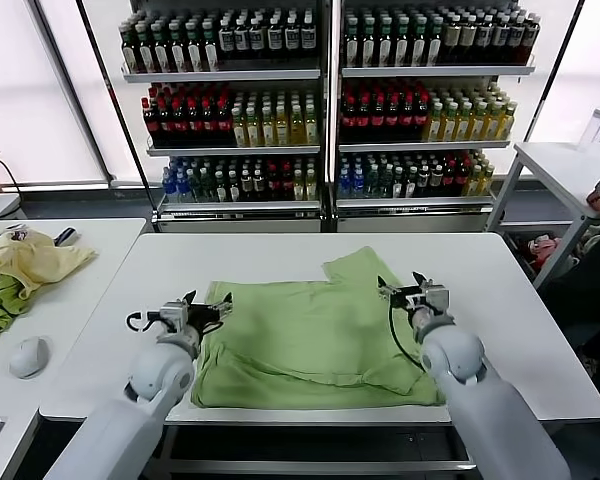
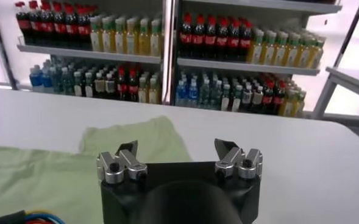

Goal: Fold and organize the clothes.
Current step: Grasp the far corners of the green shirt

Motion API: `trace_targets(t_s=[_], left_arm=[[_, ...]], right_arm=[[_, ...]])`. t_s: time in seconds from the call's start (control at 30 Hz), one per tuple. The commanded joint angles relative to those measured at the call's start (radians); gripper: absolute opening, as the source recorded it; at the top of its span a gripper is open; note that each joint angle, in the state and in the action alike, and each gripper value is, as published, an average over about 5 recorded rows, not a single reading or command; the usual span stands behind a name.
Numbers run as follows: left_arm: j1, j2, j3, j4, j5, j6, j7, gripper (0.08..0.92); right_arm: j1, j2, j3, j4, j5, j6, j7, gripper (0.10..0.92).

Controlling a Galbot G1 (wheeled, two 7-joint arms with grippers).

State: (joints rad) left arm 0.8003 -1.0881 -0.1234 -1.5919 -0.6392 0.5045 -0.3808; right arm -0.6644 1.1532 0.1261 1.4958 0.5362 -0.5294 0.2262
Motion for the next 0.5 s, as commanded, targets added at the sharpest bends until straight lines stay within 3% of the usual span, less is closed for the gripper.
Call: trace_targets(t_s=[0.03, 0.5], left_arm=[[-0.262, -0.081, 0.097, 0.399, 0.012, -0.003, -0.003, 0.823], [-0.215, -0.055, 0.077, 0.361, -0.105, 0.070, 0.044, 0.823]], right_arm=[[0.273, 0.083, -0.103, -0.368, 0.028, -0.008, -0.011, 0.823], [0.318, 0.168, -0.089, -0.547, -0.015, -0.006, -0.039, 0.823]])
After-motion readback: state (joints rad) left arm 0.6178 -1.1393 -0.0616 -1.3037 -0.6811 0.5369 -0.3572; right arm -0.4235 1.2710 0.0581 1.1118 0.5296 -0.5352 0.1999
